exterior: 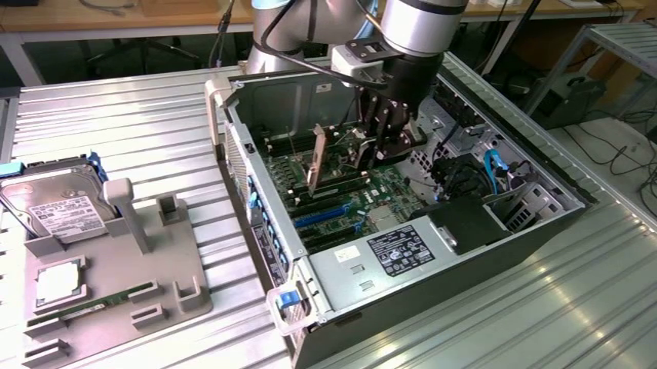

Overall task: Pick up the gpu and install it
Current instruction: 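Insert the gpu into the slot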

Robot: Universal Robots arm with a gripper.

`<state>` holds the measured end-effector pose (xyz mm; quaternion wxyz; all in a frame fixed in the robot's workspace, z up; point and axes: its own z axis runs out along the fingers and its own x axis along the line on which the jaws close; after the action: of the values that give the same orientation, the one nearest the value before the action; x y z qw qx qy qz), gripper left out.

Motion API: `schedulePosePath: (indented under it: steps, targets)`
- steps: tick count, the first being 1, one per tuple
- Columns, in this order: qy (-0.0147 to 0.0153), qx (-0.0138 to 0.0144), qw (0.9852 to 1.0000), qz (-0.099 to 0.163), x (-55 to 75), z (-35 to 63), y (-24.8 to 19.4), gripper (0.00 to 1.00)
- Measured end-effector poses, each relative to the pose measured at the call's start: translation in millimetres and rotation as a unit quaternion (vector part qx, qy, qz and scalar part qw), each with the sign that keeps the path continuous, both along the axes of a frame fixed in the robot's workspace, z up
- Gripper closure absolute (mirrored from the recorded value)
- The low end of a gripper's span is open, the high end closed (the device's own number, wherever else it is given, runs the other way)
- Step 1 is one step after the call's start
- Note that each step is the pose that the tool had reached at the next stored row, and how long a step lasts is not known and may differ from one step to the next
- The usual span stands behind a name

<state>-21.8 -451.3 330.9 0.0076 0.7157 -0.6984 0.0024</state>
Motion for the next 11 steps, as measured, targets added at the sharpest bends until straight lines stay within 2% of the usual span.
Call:
schedulePosePath:
  steps: [11]
  targets:
    - [0.0001, 0.0013, 1.0000, 0.000, 0.0, -3.9, 0.0, 0.72]
